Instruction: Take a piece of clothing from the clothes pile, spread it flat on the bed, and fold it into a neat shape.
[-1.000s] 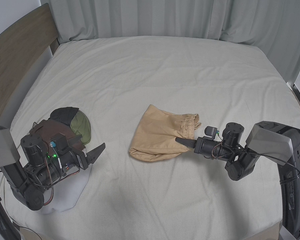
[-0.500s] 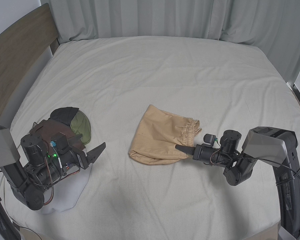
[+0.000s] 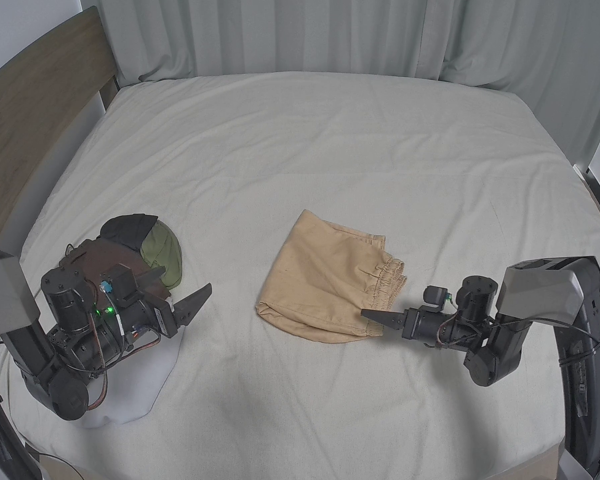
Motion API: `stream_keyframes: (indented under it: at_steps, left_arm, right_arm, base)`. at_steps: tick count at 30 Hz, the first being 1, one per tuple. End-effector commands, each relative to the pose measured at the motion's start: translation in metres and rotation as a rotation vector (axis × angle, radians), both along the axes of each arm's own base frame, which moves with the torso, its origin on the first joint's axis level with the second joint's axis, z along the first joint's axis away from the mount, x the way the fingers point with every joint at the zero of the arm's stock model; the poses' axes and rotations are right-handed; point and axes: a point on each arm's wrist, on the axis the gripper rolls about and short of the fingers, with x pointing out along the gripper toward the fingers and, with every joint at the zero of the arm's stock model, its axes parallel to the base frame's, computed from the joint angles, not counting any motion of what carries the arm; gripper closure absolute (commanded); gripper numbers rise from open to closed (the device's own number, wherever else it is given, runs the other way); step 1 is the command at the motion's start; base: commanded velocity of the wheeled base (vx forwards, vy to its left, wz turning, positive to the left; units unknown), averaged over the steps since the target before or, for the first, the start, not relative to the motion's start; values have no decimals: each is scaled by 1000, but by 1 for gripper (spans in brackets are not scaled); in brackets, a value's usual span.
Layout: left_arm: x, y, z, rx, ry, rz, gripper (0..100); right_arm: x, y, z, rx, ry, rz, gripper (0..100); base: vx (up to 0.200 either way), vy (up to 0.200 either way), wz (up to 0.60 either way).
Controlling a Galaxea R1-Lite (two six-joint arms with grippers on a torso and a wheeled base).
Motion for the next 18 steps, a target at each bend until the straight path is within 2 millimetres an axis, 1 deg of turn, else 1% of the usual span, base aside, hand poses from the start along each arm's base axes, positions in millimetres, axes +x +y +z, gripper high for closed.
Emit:
stream_keyframes:
  at_steps: [1, 3, 4, 8, 9, 11, 13, 14, 18]
  left_arm:
    - [-1, -1, 4, -3, -15, -3, 0]
    - [-1, -1, 4, -3, -16, -3, 0]
    - [-1, -1, 4, -4, -18, -3, 0]
    - [0, -1, 5, -4, -21, -3, 0]
    - [0, -1, 5, -4, -21, -3, 0]
    - [0, -1, 6, -5, -25, -3, 0]
    - [0, -1, 6, -5, -25, -3, 0]
    - [-1, 0, 7, -6, -28, -2, 0]
    - [-1, 0, 7, -6, -30, -3, 0]
  right_arm:
    - [-17, -29, 15, -28, -21, -57, 0]
    - [-24, -39, 23, -45, -35, -74, 0]
    - [-27, -41, 26, -48, -37, -76, 0]
    - [-37, -41, 48, -45, -76, -71, 0]
    - [-37, -41, 48, -45, -76, -71, 0]
    - [-40, -33, 67, -28, -124, -47, 0]
    - [-40, -33, 67, -28, -124, -47, 0]
    - [-41, -21, 76, -12, -147, -19, 0]
    - [-38, -4, 77, -2, -169, 15, 0]
  base:
    - [0, 0, 0]
    - [0, 0, 0]
    - [0, 0, 0]
    - [0, 0, 0]
    - [0, 0, 0]
    - [0, 0, 0]
    - [0, 0, 0]
    - [0, 0, 0]
    - [0, 0, 0]
